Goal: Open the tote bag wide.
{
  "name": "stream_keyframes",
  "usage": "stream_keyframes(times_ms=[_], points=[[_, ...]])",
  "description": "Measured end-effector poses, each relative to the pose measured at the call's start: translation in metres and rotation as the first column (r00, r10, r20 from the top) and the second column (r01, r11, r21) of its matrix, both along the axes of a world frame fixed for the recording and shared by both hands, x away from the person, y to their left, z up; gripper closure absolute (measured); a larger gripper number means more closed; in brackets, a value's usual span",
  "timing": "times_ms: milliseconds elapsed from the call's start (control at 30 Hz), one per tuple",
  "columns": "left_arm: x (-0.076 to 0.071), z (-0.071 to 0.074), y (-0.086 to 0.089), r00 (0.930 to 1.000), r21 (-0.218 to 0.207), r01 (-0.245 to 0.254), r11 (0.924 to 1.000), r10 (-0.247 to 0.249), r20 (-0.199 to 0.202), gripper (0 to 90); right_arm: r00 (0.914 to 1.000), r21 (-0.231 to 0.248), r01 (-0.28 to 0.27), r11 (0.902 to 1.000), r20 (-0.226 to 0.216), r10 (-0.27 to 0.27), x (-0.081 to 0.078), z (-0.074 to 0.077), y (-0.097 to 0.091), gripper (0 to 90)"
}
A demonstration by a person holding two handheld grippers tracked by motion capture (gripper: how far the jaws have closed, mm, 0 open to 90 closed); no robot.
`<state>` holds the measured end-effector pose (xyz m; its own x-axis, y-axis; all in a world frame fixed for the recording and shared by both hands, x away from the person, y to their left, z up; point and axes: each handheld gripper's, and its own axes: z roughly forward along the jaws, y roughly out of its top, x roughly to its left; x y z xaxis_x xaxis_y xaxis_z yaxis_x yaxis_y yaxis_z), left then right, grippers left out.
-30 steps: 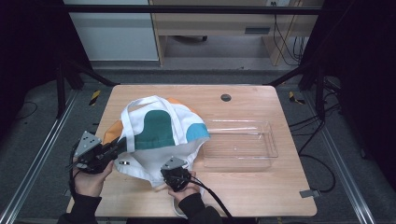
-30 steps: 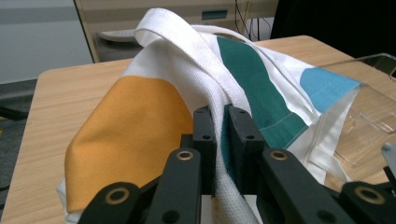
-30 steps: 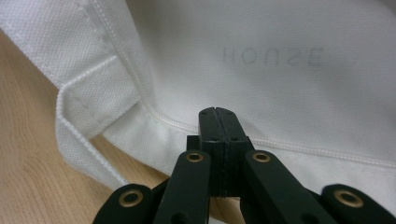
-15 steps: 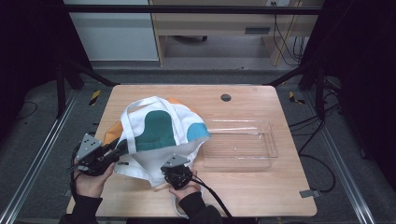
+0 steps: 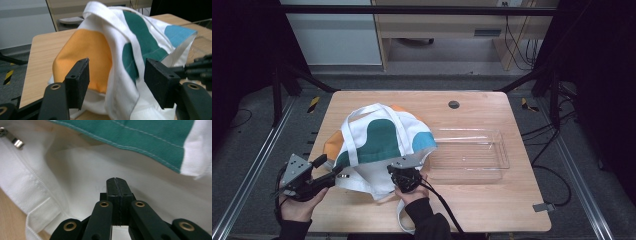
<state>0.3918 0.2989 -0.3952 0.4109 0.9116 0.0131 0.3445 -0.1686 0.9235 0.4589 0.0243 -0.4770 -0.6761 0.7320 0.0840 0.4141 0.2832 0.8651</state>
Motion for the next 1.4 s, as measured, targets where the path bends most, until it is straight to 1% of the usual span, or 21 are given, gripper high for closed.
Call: stream_keyframes(times_ms=[67,100,233,300,333,400,433,500,567,600,633,833,900,967,1000,1033,1167,1200,1300,1400], points=[[-0.003,-0.005,0.000,0.9999,0.011,-0.004,0.9999,0.004,-0.012,34.8,0.9999,0.004,0.013,0.9999,0.002,-0.013,0.003,0.000,-0.001,90.0],[-0.003,-0.007,0.000,0.9998,0.013,-0.006,0.9999,0.007,-0.016,33.7,0.9997,0.016,0.025,0.9996,0.003,-0.025,0.006,0.000,-0.001,90.0],[-0.003,-0.016,0.001,0.9992,0.019,-0.002,0.9998,0.003,-0.039,31.9,0.9994,0.035,0.035,0.9988,0.004,-0.035,0.009,0.001,-0.001,90.0],[-0.002,-0.020,0.001,0.9990,0.023,0.000,0.9997,0.001,-0.045,30.7,0.9989,0.048,0.043,0.9979,0.015,-0.044,0.010,0.003,-0.001,90.0],[-0.002,-0.022,0.001,0.9986,0.025,0.002,0.9997,-0.001,-0.053,30.7,0.9989,0.048,0.043,0.9979,0.015,-0.044,0.010,0.003,-0.001,90.0],[-0.001,-0.026,0.000,0.9981,0.034,0.008,0.9994,-0.006,-0.061,29.8,0.9986,0.047,0.038,0.9982,0.036,-0.040,0.009,0.005,0.000,90.0],[0.000,-0.028,-0.001,0.9976,0.038,0.007,0.9993,-0.005,-0.069,29.8,0.9986,0.047,0.038,0.9982,0.036,-0.040,0.009,0.005,0.000,90.0],[0.001,-0.030,-0.002,0.9971,0.045,0.011,0.9989,-0.008,-0.075,29.6,0.9979,0.058,0.037,0.9977,0.051,-0.040,0.009,0.009,0.000,90.0],[0.001,-0.030,-0.002,0.9973,0.047,0.012,0.9988,-0.009,-0.073,29.6,0.9969,0.066,0.034,0.9972,0.068,-0.039,0.008,0.014,0.000,90.0],[0.001,-0.030,-0.002,0.9975,0.047,0.013,0.9988,-0.009,-0.070,29.6,0.9954,0.075,0.032,0.9966,0.087,-0.039,0.007,0.019,0.000,90.0],[0.001,-0.030,-0.002,0.9974,0.044,0.011,0.9990,-0.008,-0.071,29.6,0.9954,0.075,0.032,0.9966,0.087,-0.039,0.007,0.019,0.000,90.0],[0.001,-0.030,-0.002,0.9975,0.048,0.011,0.9988,-0.007,-0.071,30.1,0.9900,0.107,0.034,0.9936,0.133,-0.048,0.003,0.032,-0.004,90.0],[0.001,-0.030,-0.003,0.9976,0.049,0.011,0.9988,-0.008,-0.069,30.2,0.9864,0.124,0.035,0.9917,0.155,-0.054,0.002,0.040,-0.006,90.0],[0.000,-0.029,-0.004,0.9979,0.046,0.009,0.9989,-0.007,-0.064,30.2,0.9853,0.125,0.032,0.9916,0.163,-0.052,0.002,0.043,-0.007,90.0],[0.000,-0.029,-0.004,0.9981,0.046,0.011,0.9989,-0.008,-0.062,30.2,0.9832,0.131,0.034,0.9908,0.174,-0.057,0.002,0.049,-0.007,90.0],[0.000,-0.028,-0.004,0.9981,0.044,0.011,0.9990,-0.008,-0.061,30.2,0.9832,0.131,0.034,0.9908,0.174,-0.057,0.002,0.049,-0.007,90.0],[-0.001,-0.026,-0.003,0.9989,0.042,0.007,0.9991,-0.006,-0.046,29.8,0.9806,0.137,0.030,0.9902,0.188,-0.056,0.002,0.058,-0.008,90.0],[-0.002,-0.025,-0.003,0.9991,0.037,0.005,0.9993,-0.004,-0.042,29.4,0.9800,0.138,0.028,0.9901,0.192,-0.054,0.003,0.062,-0.008,90.0],[-0.003,-0.020,-0.002,0.9997,0.018,0.001,0.9998,0.000,-0.026,28.8,0.9787,0.141,0.027,0.9897,0.198,-0.055,0.003,0.066,-0.008,90.0],[-0.005,-0.014,-0.002,1.0000,0.012,0.004,0.9999,-0.004,-0.005,27.8,0.9780,0.134,0.026,0.9907,0.202,-0.053,0.005,0.069,-0.008,90.0]])
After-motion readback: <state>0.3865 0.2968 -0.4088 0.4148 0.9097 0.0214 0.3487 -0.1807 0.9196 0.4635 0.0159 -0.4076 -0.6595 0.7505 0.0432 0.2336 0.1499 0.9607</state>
